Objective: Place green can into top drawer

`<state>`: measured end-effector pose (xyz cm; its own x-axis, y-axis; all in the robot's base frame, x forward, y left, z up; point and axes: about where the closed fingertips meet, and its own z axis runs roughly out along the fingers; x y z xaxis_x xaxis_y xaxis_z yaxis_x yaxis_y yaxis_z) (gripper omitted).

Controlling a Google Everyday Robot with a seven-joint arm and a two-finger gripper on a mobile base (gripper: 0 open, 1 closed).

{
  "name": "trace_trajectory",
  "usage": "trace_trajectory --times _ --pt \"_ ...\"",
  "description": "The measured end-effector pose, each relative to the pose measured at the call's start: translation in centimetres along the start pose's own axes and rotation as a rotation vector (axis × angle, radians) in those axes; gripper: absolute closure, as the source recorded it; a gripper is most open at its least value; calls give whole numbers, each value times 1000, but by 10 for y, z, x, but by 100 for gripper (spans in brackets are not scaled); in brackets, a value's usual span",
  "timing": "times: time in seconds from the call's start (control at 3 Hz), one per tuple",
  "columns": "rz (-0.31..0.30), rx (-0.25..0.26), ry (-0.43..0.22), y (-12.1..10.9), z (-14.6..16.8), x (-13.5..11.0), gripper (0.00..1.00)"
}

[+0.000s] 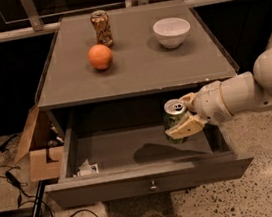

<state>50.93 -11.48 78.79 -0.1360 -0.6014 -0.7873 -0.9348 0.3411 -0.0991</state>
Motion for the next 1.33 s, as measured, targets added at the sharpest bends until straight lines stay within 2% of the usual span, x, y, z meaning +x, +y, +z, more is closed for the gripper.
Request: trace_trajectory --times 0.33,0.67,1.0,1.33 --pt "-56 13 -7 -4 16 12 100" --pt "-105 19 -44 -14 53 26 100" --pt "-110 4 -73 -22 86 39 100" --pt "-92 -10 -85 -25 107 52 100"
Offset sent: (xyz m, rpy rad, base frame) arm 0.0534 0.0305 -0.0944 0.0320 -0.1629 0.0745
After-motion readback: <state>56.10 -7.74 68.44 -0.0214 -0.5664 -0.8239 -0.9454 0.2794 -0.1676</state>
